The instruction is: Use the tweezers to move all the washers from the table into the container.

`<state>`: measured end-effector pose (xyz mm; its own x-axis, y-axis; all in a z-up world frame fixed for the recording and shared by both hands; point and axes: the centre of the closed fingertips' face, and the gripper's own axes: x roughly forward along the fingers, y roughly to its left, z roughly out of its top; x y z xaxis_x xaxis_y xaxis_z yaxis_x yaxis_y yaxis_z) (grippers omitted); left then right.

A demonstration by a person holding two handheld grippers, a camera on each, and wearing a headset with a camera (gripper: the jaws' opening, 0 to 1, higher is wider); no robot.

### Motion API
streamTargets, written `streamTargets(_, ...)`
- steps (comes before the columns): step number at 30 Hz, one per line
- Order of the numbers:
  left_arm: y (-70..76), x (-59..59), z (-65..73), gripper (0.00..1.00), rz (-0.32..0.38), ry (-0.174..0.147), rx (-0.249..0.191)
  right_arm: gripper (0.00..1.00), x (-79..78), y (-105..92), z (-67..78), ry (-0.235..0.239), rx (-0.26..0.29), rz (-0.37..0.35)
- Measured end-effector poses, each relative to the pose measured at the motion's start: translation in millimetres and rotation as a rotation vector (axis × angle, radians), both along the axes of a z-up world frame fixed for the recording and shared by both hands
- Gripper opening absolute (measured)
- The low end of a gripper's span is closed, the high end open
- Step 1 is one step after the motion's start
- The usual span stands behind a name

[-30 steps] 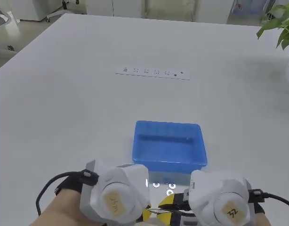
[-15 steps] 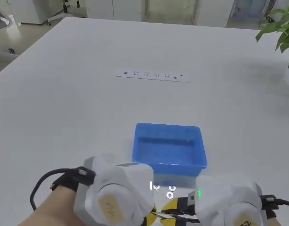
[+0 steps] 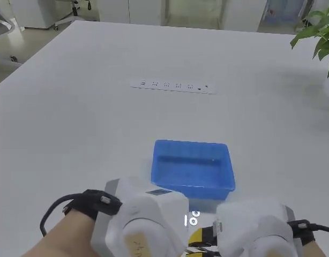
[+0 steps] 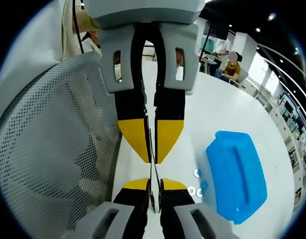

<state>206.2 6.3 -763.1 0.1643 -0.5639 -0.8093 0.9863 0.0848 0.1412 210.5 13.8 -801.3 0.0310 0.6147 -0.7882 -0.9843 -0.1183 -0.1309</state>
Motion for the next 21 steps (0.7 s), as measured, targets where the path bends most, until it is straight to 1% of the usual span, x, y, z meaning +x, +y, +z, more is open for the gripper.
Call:
streamTargets(3, -1.0, 1.1, 2.0, 0.00, -0.004, -0.008, 0.008, 0.03, 0.1, 0.2, -1.3, -0.015, -0.015, 0.019)
streamTargets(5, -0.5, 1.9, 2.2, 0.00, -0.007, -0.012, 0.014, 0.02, 0.3, 0.2, -0.6, -0.016, -0.009, 0.025)
streamTargets(7, -0.6, 1.9, 3.0, 0.00, -0.001, -0.004, 0.003, 0.01, 0.2, -0.3, -0.1, -0.015, -0.002, 0.028)
streamTargets(9, -0.9, 0.9, 2.1, 0.00, 0.029, 0.030, -0.029, 0.00, -0.3, -0.5, -0.4, -0.010, 0.002, 0.037)
streamTargets(10, -0.4, 2.3, 2.7, 0.00, 0.039, 0.032, -0.044, 0.00, -0.5, -0.4, -0.3, -0.009, 0.006, 0.036)
streamTargets(12, -0.2, 3.9, 5.8, 0.00, 0.076, 0.048, -0.098, 0.00, 1.0, -0.6, 1.0, 0.003, 0.021, 0.022)
streamTargets(14, 3.9, 7.9, 10.7, 0.00, 0.121, 0.049, -0.143, 0.00, 3.3, 0.9, 5.2, 0.017, 0.067, -0.015)
streamTargets(15, 7.5, 9.5, 11.9, 0.00, 0.141, 0.049, -0.154, 0.00, 3.1, 1.7, 6.9, 0.038, 0.091, -0.034)
streamTargets(16, 14.6, 12.0, 12.5, 0.01, 0.165, 0.047, -0.157, 0.00, 4.0, 2.0, 9.2, 0.056, 0.124, -0.059)
streamTargets(18, 26.2, 14.8, 13.4, 0.00, 0.198, 0.045, -0.174, 0.00, 6.3, 0.0, 10.8, 0.065, 0.154, -0.084)
streamTargets(19, 29.8, 16.7, 14.7, 0.00, 0.229, 0.047, -0.196, 0.00, 7.0, -1.0, 10.8, 0.071, 0.161, -0.095)
streamTargets(20, 33.4, 16.9, 18.1, 0.00, 0.257, 0.064, -0.237, 0.00, 7.0, -0.8, 11.7, 0.076, 0.175, -0.104)
streamTargets(21, 34.3, 17.1, 19.0, 0.00, 0.265, 0.068, -0.248, 0.00, 6.0, 0.8, 13.6, 0.095, 0.204, -0.116)
